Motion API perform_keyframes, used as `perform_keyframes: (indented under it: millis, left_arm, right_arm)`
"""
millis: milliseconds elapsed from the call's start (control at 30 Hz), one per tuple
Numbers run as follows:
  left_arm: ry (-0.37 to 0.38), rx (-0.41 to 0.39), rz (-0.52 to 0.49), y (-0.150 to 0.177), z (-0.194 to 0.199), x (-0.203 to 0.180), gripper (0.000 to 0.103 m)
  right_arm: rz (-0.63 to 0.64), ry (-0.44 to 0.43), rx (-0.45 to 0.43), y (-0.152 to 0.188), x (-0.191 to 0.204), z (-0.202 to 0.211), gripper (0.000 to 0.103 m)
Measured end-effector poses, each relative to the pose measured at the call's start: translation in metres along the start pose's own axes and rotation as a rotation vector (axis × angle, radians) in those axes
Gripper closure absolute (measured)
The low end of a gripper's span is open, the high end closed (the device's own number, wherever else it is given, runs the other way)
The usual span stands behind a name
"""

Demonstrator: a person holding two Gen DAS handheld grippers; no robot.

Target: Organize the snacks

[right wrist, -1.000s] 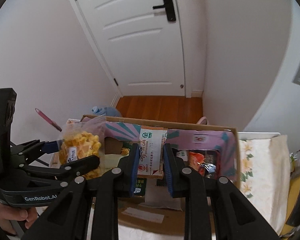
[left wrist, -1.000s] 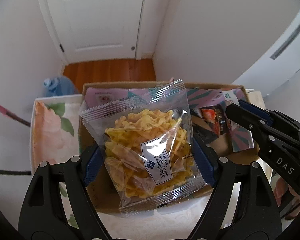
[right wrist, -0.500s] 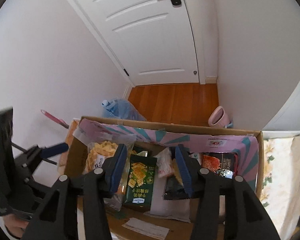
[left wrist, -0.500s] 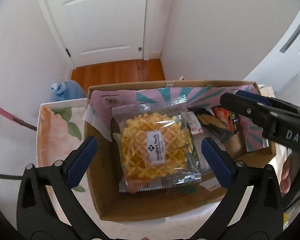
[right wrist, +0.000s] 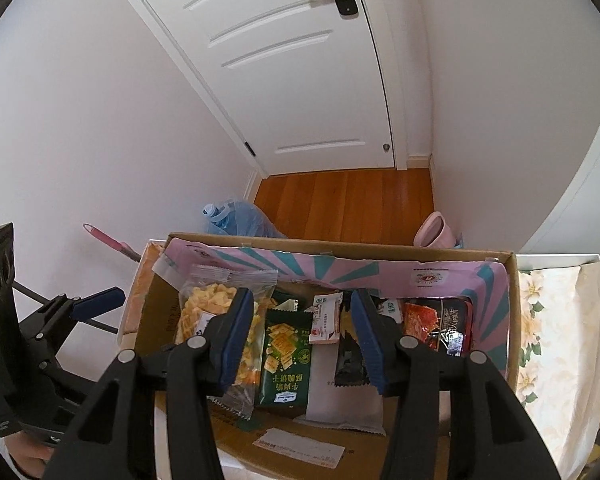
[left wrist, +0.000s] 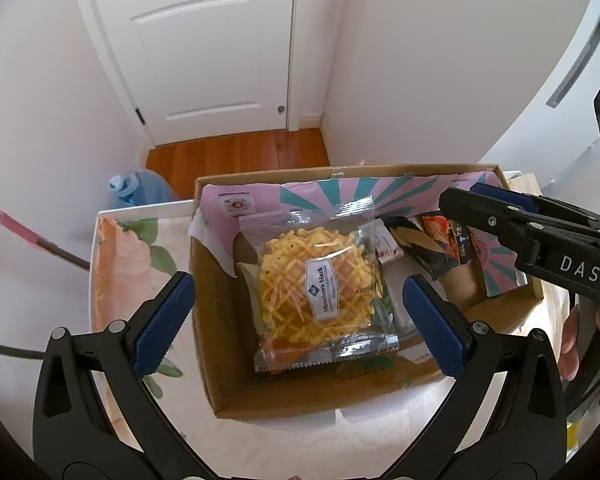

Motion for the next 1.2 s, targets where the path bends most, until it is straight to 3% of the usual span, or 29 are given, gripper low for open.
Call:
perform_keyframes:
  millis: [233, 533, 667, 767, 967, 1200]
  left_arm:
    - [-0.004, -0.074, 0.002, 0.009, 0.036, 0.006, 0.000]
    - [0.015, -0.251, 0.019, 0.032, 0.121, 0.011, 0.000]
    - [0.014, -0.335, 0.029, 0.049, 0.160, 0.011, 0.000]
    - [-0.003, -0.384, 0.041, 0.064, 0.183, 0.009, 0.000]
    - [-0.064, -0.501, 0.080, 0.098, 0.228, 0.000, 0.000]
    - [-0.093, -0.563, 0.083, 0.141, 0.251, -0.023, 0.000]
  right_arm:
    - [0.001, 0.023, -0.042, 0.008, 0.007, 0.023, 0.057]
    - [0.047, 0.117, -0.187, 0.032, 0.032, 0.098, 0.056]
    - [0.066, 0.160, -0.267, 0.051, 0.048, 0.137, 0.042]
    - [0.077, 0.190, -0.328, 0.068, 0.057, 0.165, 0.039]
    - [0.087, 0.254, -0.429, 0.101, 0.063, 0.209, 0.000]
    - [0.067, 0.304, -0.473, 0.141, 0.059, 0.242, 0.000]
Point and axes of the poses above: each gripper's, at about its wrist camera, not at the fingertips, and z roughly against the way its jaws point, x to its left, y to its underside, the point moved 9 cm from there along -z, roughly the way its jaws point, and after that the axes turned 12 degrees about x, right-handed, at the moved point
